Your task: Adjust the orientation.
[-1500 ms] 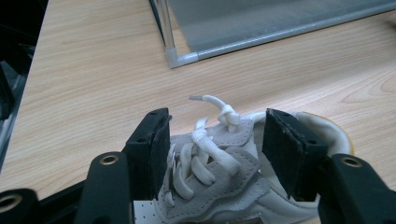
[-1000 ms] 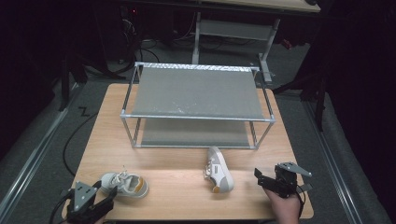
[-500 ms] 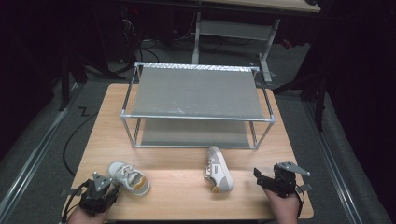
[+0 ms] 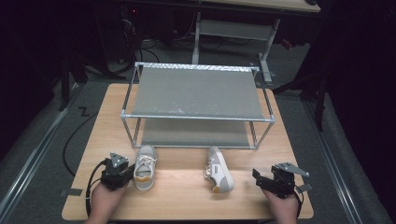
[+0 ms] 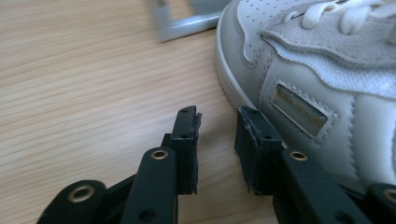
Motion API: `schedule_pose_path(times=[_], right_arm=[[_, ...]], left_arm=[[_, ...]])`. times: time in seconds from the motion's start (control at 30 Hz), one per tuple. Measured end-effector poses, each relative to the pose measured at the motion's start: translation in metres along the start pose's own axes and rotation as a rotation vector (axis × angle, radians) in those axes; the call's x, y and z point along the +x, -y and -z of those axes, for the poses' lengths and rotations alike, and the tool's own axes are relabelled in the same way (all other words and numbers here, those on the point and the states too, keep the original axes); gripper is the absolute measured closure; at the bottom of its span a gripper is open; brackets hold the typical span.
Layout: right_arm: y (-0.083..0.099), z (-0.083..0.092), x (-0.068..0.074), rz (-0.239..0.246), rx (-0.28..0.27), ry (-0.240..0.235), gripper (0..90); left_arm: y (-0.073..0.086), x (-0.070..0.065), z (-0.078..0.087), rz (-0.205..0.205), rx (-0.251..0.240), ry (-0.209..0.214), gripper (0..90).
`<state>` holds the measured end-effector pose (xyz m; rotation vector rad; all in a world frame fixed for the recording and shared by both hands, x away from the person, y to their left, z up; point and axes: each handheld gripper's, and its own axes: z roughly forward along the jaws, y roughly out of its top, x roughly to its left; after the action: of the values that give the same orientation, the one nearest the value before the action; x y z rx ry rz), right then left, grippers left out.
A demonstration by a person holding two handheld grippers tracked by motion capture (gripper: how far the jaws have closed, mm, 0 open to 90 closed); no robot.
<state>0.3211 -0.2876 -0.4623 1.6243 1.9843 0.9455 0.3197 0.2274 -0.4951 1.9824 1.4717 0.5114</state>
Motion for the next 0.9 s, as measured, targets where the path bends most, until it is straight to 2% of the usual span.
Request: schedule_pose_path(times=[0.1,0.13,0.2,0.23,0.27,0.3,0.37,0.4,0.43,0.5,0.53,0.67,0.83,0.9], right_arm=[[0.000,0.001,0.001,0.002,-0.005,-0.002,19.5],[0.001,0.001,0.001,0.004,-0.006,-0.008,20.8],[0.001,0.000,0.001,0.005,-0.005,-0.009,21.1],[0.000,0.000,0.001,0.002,-0.006,-0.010,21.5],[0.001,0.000,0.001,-0.011,-0.008,-0.011,22.6],[0.001,0.000,0.001,-0.011,-0.008,-0.011,22.6],[0.001,0.000,0.002,-0.007,-0.003,-0.013,24.1],[0.002,0.001,0.004,-0.007,0.002,-0.004,24.9],[0.002,0.001,0.004,-0.007,0.002,-0.004,24.9],[0.003,0.002,0.008,0.013,-0.006,0.011,27.0],[0.003,0.002,0.011,0.037,-0.015,0.021,27.3],[0.003,0.003,0.014,0.043,-0.018,0.021,28.7],[0.005,0.000,0.014,0.060,-0.013,0.016,32.2],[0.005,0.000,0.013,0.046,-0.012,0.013,32.7]], left_arm=[[0.001,-0.007,0.001,-0.025,-0.010,0.023,64.0],[0.000,-0.009,0.003,-0.002,-0.026,0.044,62.3],[0.000,-0.008,0.006,0.006,-0.031,0.051,60.0],[-0.001,-0.006,0.009,-0.001,-0.048,0.055,55.9],[0.000,0.001,0.013,-0.040,-0.074,0.054,48.0],[0.000,0.001,0.013,-0.040,-0.074,0.054,48.3],[0.003,0.011,0.017,-0.040,-0.081,0.038,48.0],[0.004,0.019,0.020,-0.012,-0.094,0.017,47.4],[0.004,0.019,0.020,-0.012,-0.094,0.017,47.4],[0.005,0.026,0.021,0.012,-0.099,0.018,47.4],[0.005,0.028,0.019,0.010,-0.093,0.003,46.7],[0.005,0.029,0.017,0.017,-0.086,-0.001,46.5],[0.005,0.025,0.017,-0.004,-0.085,0.010,46.5],[0.004,0.022,0.017,-0.017,-0.088,0.015,46.5]])
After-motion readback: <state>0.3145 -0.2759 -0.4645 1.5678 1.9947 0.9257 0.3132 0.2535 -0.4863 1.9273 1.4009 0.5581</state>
